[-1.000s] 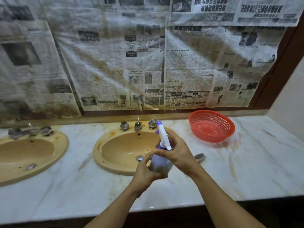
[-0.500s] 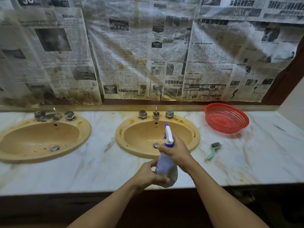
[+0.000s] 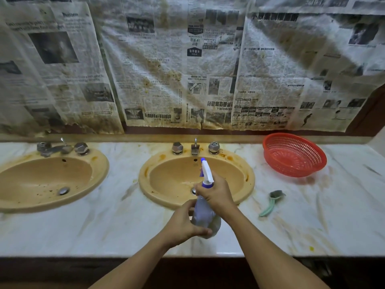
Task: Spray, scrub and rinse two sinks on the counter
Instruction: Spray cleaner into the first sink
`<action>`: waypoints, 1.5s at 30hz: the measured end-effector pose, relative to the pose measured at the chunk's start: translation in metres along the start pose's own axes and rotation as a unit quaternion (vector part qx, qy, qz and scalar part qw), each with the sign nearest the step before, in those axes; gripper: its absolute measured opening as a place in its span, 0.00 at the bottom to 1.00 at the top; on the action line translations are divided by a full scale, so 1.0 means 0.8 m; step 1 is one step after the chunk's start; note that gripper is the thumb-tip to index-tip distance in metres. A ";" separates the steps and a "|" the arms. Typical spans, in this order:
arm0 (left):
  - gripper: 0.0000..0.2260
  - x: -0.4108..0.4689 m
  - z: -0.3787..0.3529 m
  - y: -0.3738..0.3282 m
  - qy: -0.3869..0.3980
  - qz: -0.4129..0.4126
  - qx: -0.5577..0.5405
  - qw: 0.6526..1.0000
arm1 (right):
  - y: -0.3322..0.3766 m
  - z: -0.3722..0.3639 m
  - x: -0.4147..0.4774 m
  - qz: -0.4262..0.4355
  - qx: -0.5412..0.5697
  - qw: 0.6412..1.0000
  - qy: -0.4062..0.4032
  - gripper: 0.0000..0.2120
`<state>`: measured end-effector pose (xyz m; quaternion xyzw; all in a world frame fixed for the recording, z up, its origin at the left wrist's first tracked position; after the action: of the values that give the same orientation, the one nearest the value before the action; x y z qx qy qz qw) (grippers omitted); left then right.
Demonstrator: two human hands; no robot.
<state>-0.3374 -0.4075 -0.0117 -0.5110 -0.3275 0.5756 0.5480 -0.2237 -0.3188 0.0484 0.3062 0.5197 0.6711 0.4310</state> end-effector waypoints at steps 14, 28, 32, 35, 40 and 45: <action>0.29 0.034 0.007 0.020 0.051 0.059 -0.099 0.992 | -0.035 -0.006 0.054 -0.127 -0.086 0.987 -0.046 0.05; 0.27 0.047 0.006 0.031 0.106 0.082 -0.117 0.984 | -0.061 -0.006 0.060 -0.196 -0.010 0.980 -0.010 0.14; 0.26 0.046 0.006 0.024 0.079 0.079 -0.089 0.990 | -0.063 -0.003 0.061 -0.192 -0.010 0.981 -0.014 0.15; 0.25 0.047 0.005 0.017 0.086 0.068 -0.078 0.991 | -0.065 0.001 0.062 -0.189 -0.002 0.982 -0.022 0.09; 0.21 0.057 -0.006 0.010 0.099 0.065 -0.094 0.989 | -0.070 0.014 0.071 -0.209 -0.035 0.977 -0.014 0.04; 0.16 0.071 -0.017 0.003 0.119 0.072 -0.134 0.981 | -0.081 0.030 0.081 -0.243 -0.043 0.969 -0.031 0.08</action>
<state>-0.3186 -0.3558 -0.0302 -0.6672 -0.2965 0.4996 0.4663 -0.2146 -0.2449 -0.0094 0.1722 0.5357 0.5583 0.6097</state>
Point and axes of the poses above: each hand's wrist, its own x-axis towards the middle knuckle, its own z-axis out of the back of the hand, y = z × x, the point moved 4 cm from there along x, towards the middle knuckle, and after that the axes turned 10 degrees about y, right-handed, at the moved point
